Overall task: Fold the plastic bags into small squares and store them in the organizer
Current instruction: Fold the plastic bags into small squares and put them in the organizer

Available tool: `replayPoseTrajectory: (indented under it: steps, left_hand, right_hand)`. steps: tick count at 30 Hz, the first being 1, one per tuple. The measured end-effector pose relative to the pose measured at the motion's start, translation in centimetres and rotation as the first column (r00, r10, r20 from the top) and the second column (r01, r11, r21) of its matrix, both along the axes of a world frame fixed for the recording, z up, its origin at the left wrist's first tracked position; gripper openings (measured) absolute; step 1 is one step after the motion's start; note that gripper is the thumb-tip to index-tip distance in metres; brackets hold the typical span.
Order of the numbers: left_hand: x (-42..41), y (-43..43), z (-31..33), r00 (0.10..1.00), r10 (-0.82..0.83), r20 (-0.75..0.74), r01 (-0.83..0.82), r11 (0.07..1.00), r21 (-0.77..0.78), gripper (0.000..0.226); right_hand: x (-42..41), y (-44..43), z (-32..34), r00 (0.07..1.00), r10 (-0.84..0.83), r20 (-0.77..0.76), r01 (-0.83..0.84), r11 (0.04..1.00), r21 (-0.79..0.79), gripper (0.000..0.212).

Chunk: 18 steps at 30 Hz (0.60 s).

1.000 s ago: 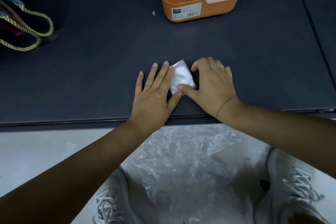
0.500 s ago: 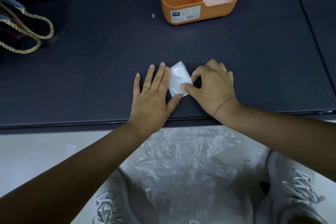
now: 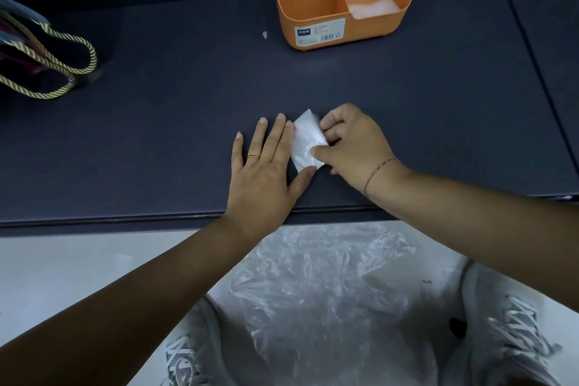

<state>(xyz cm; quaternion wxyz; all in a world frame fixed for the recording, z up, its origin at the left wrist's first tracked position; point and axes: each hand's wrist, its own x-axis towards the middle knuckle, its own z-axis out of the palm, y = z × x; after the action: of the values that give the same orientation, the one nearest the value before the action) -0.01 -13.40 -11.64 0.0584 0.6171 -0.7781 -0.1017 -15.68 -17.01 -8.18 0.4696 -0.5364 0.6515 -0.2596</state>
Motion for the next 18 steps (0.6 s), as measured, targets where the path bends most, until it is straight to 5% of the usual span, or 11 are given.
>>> replayPoseTrajectory:
  steps: [3,6,10,14,18]
  left_hand:
    - [-0.1,0.0,1.1,0.969,0.053,-0.239,-0.026,0.993,0.114,0.093]
    - [0.3,-0.9,3.8,0.775,0.287,-0.563,-0.041,0.912,0.408,0.106]
    - [1.1,-2.6,6.2,0.678,0.381,-0.629,0.035,0.838,0.544,0.113]
    - [1.1,-3.6,6.8,0.537,0.495,-0.683,0.168,0.731,0.662,0.084]
    - [0.2,-4.1,6.8,0.536,0.499,-0.681,0.251,0.677,0.692,0.095]
  right_hand:
    - [-0.4,0.0,0.2,0.995,0.005,0.098,-0.005,1.000,-0.008,0.033]
    - [-1.2,-0.1,1.4,0.975,0.153,0.159,-0.149,0.988,-0.034,0.035]
    - [-2.6,0.2,3.6,0.901,0.374,0.220,-0.376,0.926,-0.035,0.030]
    - [-3.9,0.0,4.6,0.893,0.400,0.207,-0.401,0.915,-0.038,0.032]
    - [-5.6,-0.4,5.6,0.875,0.422,0.235,-0.428,0.903,-0.029,0.036]
